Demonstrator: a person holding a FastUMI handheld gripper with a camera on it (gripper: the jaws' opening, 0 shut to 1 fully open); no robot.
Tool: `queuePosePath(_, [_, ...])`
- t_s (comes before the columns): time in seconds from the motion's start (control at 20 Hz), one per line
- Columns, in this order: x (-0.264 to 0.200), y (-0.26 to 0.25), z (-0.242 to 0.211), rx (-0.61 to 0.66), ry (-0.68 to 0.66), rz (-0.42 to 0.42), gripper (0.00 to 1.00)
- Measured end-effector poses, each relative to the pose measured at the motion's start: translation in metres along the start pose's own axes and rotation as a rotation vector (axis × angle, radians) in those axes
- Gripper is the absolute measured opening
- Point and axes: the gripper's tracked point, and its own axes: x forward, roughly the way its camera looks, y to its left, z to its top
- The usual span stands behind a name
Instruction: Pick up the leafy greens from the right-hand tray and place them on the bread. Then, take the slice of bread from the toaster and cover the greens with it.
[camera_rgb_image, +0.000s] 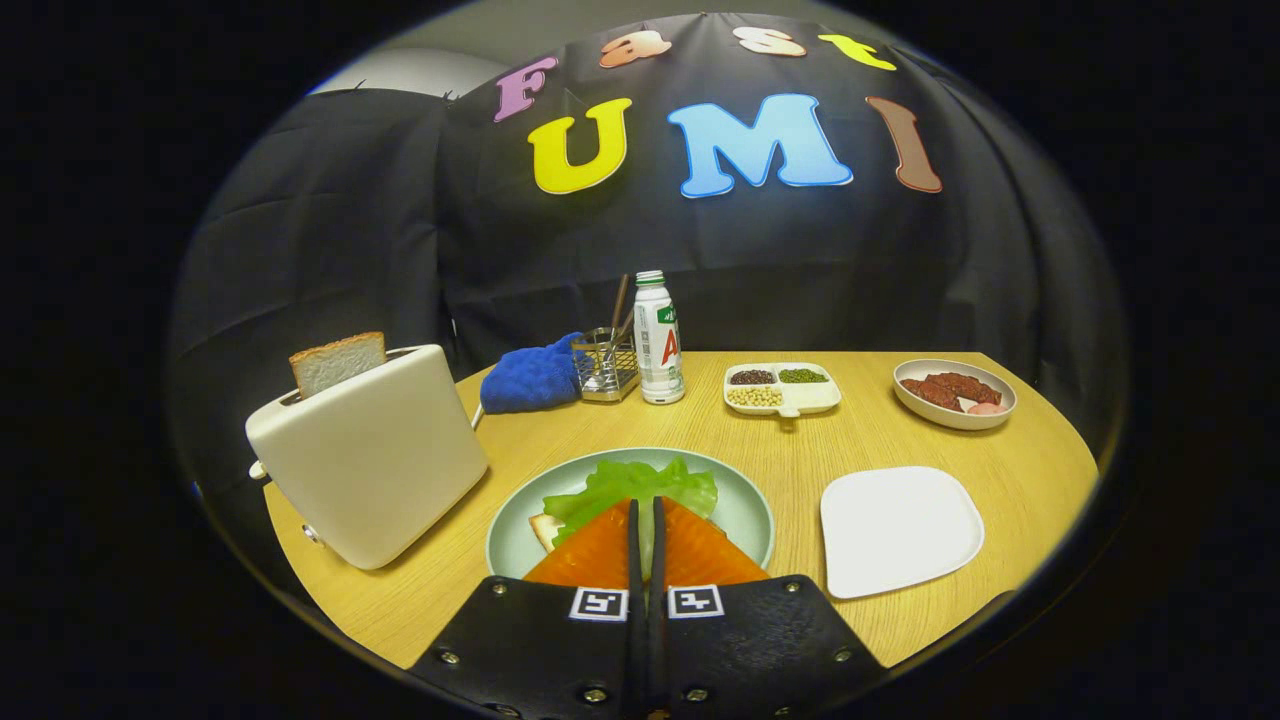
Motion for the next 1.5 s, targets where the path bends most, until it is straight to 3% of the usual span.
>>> queuePosePath(0.4, [0.007,0.001,-0.022,0.001,0.066,-0.035,0.02])
queuePosePath(0.8, [-0.008,-0.014,-0.011,-0.025,0.001,-0.124,0.22])
queuePosePath(1.1, [-0.018,0.002,0.014,-0.091,-0.098,-0.115,0.3])
queuePosePath(1.15, [-0.019,0.006,0.014,-0.09,-0.099,-0.108,0.36])
queuePosePath(1.25, [-0.02,0.015,0.019,-0.066,-0.107,-0.095,0.37])
queuePosePath(1.5, [-0.023,0.026,0.027,-0.038,-0.116,-0.183,0.37])
